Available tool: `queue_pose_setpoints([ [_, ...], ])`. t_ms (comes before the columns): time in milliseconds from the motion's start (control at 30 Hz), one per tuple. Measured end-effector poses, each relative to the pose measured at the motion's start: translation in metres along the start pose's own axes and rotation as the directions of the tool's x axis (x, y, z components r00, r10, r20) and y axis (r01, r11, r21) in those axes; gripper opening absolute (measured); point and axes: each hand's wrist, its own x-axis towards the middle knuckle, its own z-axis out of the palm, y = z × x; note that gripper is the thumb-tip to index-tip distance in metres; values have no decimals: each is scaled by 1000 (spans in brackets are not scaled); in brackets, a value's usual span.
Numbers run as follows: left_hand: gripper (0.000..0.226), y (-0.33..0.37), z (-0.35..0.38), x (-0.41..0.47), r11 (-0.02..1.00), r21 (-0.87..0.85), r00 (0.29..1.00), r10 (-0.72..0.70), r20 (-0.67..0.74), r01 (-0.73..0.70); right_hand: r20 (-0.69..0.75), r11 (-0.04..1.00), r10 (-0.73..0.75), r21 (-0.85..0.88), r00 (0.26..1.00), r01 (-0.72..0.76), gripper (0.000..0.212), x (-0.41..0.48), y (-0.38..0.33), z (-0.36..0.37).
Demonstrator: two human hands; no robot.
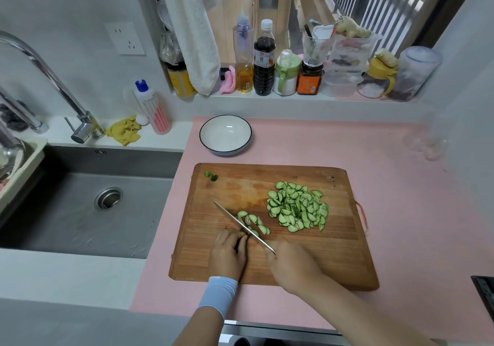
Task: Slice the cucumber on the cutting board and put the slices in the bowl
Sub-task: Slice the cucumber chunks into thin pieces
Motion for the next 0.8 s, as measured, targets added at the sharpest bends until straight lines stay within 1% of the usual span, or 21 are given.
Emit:
queue_pose_setpoints([
  [133,12,1,0,1,1000,-13,1000,4,2,-4,-9,1000,-27,15,1000,27,39,-19,7,-7],
  [367,13,0,0,1,1000,-12,1000,-11,16,11,-10,999,-25,33,1000,25,42,-25,17,-5],
  [533,11,-2,1,1,1000,-13,1000,-6,13,7,20,999,16,29,1000,-17,38,-17,10,-3],
  [633,9,-2,1,1,1000,-8,1000,2,7,-2,36,1000,25,17,999,-26,31,-6,0,-2],
  [700,9,-2,1,0,1000,-6,1000,5,8,-5,25,1000,25,4,999,-25,28,0,-8,-2],
  [800,10,-3,1,-1,1000,0,1000,-3,19,3,9,999,34,-8,999,-34,29,5,-14,-1],
])
